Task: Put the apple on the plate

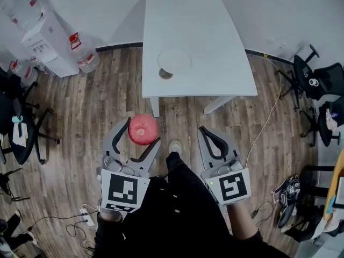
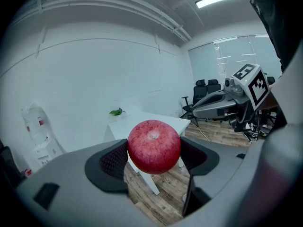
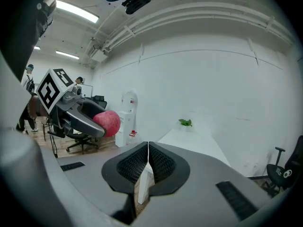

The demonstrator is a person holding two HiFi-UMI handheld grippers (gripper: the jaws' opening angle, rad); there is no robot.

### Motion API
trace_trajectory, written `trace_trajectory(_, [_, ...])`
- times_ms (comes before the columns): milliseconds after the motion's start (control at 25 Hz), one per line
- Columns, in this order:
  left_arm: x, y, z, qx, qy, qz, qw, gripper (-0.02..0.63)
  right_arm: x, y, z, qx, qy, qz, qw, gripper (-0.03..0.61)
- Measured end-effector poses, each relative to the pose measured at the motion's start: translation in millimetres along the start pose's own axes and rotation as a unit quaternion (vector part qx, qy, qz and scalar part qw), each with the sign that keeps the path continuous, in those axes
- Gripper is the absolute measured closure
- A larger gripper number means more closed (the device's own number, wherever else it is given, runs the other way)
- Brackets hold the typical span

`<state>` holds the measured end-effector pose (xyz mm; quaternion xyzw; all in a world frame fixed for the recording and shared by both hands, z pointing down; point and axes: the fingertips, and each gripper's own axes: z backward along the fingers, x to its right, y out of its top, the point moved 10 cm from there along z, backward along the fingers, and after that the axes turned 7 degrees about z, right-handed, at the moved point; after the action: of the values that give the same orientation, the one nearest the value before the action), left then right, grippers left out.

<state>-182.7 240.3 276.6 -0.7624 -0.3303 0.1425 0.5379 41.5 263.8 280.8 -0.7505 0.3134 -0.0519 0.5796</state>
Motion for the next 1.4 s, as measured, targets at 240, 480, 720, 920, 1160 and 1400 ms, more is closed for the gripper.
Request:
trace_trajectory(240, [-13.9, 19.7, -30.8, -0.008, 0.019, 0.015, 0.9997, 0.256, 35.8, 0.1, -28.9, 0.001, 0.012, -0.002, 1.0, 0.535])
trace_trajectory(480, [-24.9, 36.0, -62.8, -0.011, 0.036, 0.018, 0.9991, 0.256, 72.7, 0.9, -58.1, 0.01, 0.03, 0.0, 1.0, 0.535])
trace_trajectory(720, [-34.8, 49.2, -91.4, -0.016, 0.049, 0.033, 0.9981, 0.256, 102.8, 1.5, -86.8, 0.021, 0.044, 0.005, 0.999, 0.535])
trace_trajectory(920, [-40.5, 59.0, -116.3, -0.022, 0.058, 0.047, 0.9969, 0.256, 127.3, -1.7, -103.3, 0.021, 0.051, 0.005, 0.998, 0.535])
trace_trajectory(1160, [-51.2, 64.4, -140.9, -0.01, 0.065, 0.044, 0.9969, 0.256, 149.4, -5.3, -119.8, 0.022, 0.052, 0.007, 0.998, 0.535])
trace_trajectory(1400, [-53.4, 72.8, -161.7, -0.01, 0.056, 0.043, 0.9974, 0.256, 167.3, -9.1, -124.2, 0.021, 0.047, 0.003, 0.999, 0.535])
